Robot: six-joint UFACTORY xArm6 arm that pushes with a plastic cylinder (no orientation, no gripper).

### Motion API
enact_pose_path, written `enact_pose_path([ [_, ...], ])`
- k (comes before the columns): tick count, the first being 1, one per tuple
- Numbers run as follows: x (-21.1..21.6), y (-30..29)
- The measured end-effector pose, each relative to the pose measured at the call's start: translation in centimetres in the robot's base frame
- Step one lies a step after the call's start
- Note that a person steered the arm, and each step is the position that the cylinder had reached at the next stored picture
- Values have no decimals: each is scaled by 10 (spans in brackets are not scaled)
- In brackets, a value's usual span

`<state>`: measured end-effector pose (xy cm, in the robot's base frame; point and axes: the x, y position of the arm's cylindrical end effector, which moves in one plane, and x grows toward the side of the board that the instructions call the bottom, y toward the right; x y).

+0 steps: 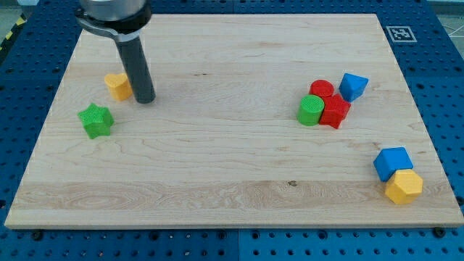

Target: Move your arm towards green star

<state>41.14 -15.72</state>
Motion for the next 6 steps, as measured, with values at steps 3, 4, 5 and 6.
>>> enact_pose_path([
  [3,-22,-61],
  [4,-6,-13],
  [5,31,24],
  [6,82,28],
])
